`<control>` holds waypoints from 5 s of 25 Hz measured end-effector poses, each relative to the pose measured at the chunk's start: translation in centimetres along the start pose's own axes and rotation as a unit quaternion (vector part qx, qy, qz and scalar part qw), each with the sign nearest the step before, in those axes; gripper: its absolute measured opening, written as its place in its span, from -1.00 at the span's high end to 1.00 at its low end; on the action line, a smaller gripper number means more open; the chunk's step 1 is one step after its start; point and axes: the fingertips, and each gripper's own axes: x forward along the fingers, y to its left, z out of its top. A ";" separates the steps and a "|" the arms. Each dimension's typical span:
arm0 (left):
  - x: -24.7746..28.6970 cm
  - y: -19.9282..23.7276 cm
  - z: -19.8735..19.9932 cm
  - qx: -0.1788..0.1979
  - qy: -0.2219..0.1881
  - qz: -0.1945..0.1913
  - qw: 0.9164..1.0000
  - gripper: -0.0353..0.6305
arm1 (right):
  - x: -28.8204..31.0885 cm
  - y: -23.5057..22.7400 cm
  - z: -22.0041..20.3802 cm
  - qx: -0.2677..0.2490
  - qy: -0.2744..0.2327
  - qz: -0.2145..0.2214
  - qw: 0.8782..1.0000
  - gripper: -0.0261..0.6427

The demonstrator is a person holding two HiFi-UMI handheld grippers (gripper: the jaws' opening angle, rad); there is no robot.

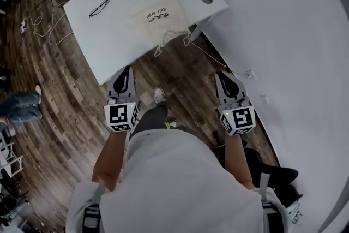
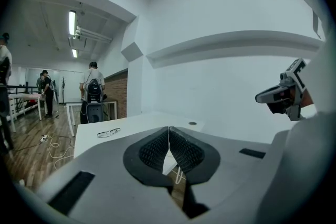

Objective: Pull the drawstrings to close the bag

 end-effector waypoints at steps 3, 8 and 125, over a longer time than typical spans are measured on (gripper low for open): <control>3.5 1.1 -0.1 -0.006 -0.005 0.001 1.000 0.84 | 4.3 -1.0 1.0 -0.016 0.011 0.012 1.000 0.80; 6.8 1.8 -2.0 -0.013 0.019 -0.011 1.000 0.84 | 9.4 -1.8 2.3 -0.024 0.018 0.020 0.999 0.80; 7.2 12.2 7.4 0.048 -0.013 0.312 0.949 0.84 | 14.5 -27.9 8.3 -0.033 -0.088 -0.162 0.982 0.81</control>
